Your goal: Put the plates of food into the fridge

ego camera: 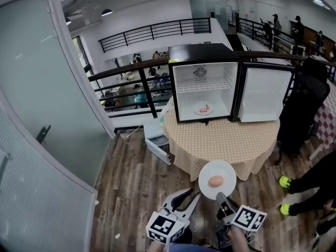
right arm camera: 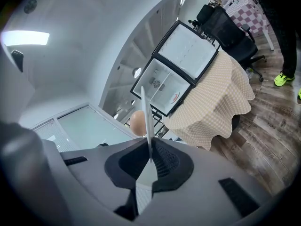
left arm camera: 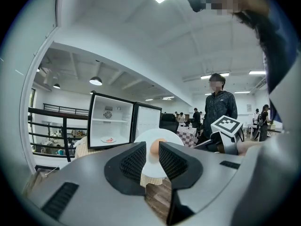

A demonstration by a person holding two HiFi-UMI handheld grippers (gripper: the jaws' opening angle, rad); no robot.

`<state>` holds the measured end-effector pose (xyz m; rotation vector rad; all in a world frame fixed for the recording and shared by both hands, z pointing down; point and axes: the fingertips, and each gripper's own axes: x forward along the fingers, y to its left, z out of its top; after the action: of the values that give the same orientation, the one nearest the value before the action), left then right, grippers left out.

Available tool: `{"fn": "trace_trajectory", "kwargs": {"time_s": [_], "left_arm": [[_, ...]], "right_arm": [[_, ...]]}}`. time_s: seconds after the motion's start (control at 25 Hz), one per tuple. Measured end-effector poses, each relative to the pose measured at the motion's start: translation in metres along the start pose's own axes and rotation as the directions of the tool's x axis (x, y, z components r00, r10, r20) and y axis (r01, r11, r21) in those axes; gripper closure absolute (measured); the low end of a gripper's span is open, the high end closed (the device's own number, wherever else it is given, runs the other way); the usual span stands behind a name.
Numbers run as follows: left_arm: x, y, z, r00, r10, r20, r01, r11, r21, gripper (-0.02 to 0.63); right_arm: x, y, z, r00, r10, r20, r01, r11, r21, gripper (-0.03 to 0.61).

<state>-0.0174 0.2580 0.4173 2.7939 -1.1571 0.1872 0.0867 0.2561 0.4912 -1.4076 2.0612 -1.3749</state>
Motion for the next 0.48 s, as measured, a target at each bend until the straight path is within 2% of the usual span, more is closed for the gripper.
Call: {"fn": "trace_trajectory", "kwargs": {"time_s": [0.48], "left_arm": [[0.058,0.134,0.024,0.999,-0.045,-0.020,0.046,0.999,0.010,0.520]], "right_arm": [[0.143,0.023,0.037,1.000,0.001,-0.010,0.000,0.999,0.039,0.554]]}}
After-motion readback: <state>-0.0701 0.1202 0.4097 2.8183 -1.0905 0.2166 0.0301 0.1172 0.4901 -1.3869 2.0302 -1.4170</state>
